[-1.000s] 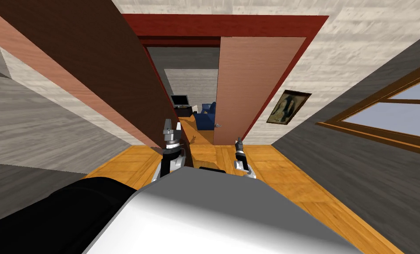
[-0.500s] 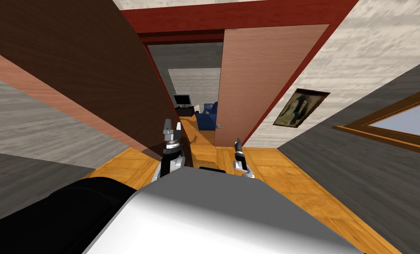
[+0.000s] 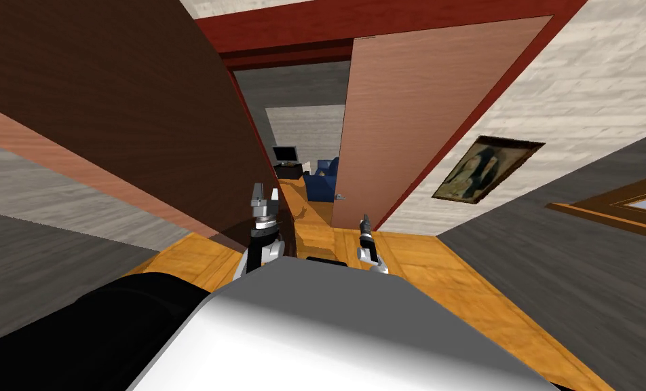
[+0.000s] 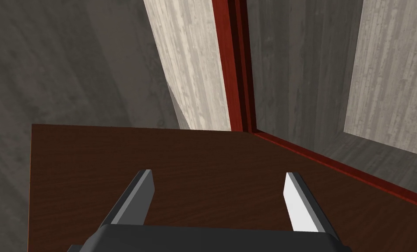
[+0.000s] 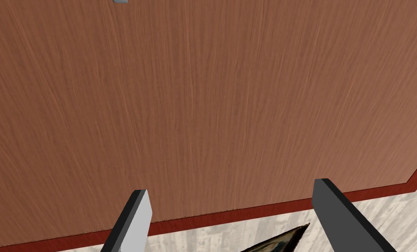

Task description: Pull the door open

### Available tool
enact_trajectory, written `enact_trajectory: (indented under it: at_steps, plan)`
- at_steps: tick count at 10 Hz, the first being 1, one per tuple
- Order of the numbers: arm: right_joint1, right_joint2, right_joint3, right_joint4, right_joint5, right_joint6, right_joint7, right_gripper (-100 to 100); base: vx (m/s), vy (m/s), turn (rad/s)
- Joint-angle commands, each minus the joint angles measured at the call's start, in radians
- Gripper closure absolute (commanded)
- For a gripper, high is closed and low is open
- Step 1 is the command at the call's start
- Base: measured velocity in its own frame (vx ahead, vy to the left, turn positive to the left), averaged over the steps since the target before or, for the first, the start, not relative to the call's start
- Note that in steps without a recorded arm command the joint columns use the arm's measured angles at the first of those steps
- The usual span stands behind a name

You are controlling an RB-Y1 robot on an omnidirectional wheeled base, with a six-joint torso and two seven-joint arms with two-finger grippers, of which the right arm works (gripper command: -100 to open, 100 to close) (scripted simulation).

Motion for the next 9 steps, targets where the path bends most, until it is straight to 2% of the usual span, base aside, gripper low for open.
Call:
enact_trajectory:
  at_steps: [1,3,4,9]
  plan:
    - [-0.022,0.003,-0.005,0.049,-0.01,-0.015,0.007,-100,0.1,-0.03,0.12]
    - [-0.04,0.011,-0.009,0.095,-0.021,-0.027,0.016,-100,0.08,-0.03,0.109]
    - [-0.04,0.011,-0.009,0.095,-0.021,-0.027,0.016,-100,0.053,-0.019,0.04]
    - [-0.09,0.034,-0.021,0.223,-0.052,-0.062,0.042,-100,0.087,-0.026,0.133]
